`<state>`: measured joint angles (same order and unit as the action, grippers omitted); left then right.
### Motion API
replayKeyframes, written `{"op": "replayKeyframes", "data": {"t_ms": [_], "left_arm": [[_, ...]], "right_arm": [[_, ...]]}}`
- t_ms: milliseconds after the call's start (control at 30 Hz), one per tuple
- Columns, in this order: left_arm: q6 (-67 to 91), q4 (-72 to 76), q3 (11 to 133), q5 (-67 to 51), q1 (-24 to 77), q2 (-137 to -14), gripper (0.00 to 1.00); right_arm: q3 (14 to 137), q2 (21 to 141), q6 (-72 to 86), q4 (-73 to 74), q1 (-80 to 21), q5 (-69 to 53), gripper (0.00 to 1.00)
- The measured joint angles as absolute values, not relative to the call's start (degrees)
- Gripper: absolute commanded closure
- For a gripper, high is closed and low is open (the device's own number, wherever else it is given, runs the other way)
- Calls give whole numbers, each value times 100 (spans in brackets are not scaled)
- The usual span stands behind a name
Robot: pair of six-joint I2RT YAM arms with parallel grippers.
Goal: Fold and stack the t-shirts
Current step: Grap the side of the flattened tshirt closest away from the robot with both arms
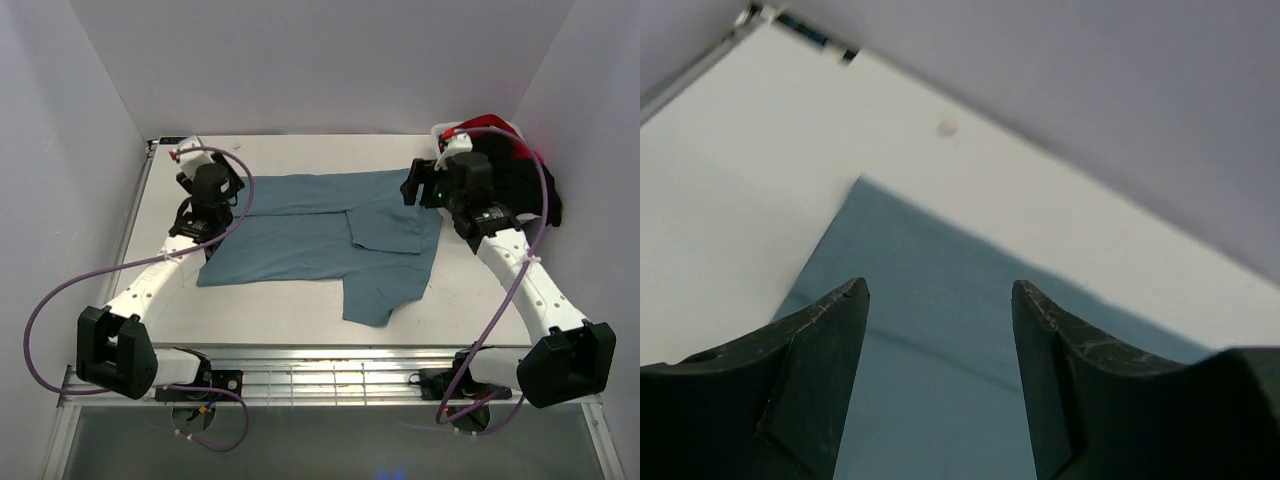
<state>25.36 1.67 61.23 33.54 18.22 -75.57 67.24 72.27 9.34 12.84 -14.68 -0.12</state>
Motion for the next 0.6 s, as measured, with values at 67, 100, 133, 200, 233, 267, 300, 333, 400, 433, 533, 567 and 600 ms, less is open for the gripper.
{"op": "replayKeyframes", "data": {"t_ms": [67,100,133,200,233,267,300,333,400,433,533,567,600], "left_arm": [[2856,-207,5494,3450,1820,-7516,31],[2989,-432,5221,3481,1813,-7579,30],[3111,-650,4960,3511,1813,-7662,30],[3326,-1155,4558,3542,1813,-7813,30],[3406,-1369,4427,3553,1813,-7852,30],[3492,-1579,4340,3559,1813,-7865,29],[3579,-1743,4307,3579,1813,-7865,29],[3660,-1855,4307,3603,1813,-7865,29],[3806,-1999,4307,3667,1813,-7865,29],[3868,-2062,4305,3691,1813,-7867,29],[3988,-2193,4276,3704,1774,-7900,30],[4003,-2204,4241,3667,1750,-7922,30],[4014,-2209,4195,3625,1712,-7933,31]], "right_arm": [[6125,7100,1074,1426,-1645,102,26],[5824,7122,1146,1531,-1745,172,26],[5485,7144,1225,1678,-1865,276,27],[4991,7157,1365,2025,-2099,423,28],[4816,7155,1439,2165,-2213,484,28],[4683,7144,1498,2255,-2322,537,29],[4584,7116,1553,2327,-2440,593,29],[4517,7074,1616,2379,-2539,628,29],[4466,6952,1710,2414,-2724,722,30],[4466,6879,1758,2410,-2799,757,30],[4466,6700,1846,2394,-2991,856,30],[4466,6667,1874,2394,-3050,886,30],[4466,6646,1898,2394,-3096,902,30]]}}
